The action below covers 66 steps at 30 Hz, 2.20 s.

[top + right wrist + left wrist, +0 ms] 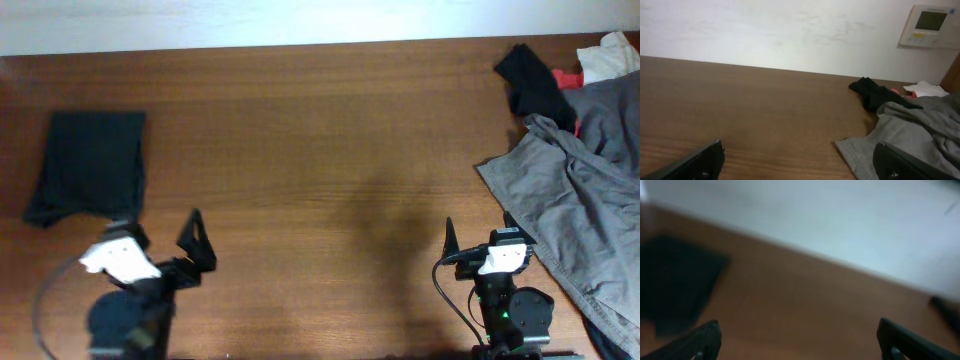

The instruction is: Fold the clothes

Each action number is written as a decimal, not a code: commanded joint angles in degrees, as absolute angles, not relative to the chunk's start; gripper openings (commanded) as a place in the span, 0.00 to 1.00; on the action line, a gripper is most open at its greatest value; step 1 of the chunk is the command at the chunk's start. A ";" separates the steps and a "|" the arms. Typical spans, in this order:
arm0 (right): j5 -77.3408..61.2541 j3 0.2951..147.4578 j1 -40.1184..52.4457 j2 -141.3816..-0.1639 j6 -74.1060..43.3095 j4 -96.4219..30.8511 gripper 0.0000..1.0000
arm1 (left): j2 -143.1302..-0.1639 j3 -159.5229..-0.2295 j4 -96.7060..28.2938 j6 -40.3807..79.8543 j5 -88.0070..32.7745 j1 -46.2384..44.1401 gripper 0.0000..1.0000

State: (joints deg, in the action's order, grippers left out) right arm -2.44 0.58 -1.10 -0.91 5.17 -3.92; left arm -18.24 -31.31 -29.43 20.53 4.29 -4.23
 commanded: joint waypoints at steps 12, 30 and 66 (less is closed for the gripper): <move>-2.94 0.32 -1.58 -0.36 5.56 -4.23 0.99 | -8.67 -6.11 -2.85 20.97 4.29 -4.01 0.99; -2.94 0.32 -1.58 -0.36 5.56 -4.23 0.99 | -3.66 -1.96 1.69 13.06 4.34 -0.95 0.99; -2.94 0.32 -1.58 -0.36 5.56 -4.23 0.99 | -0.30 -0.51 -4.75 -4.62 0.82 -0.95 0.99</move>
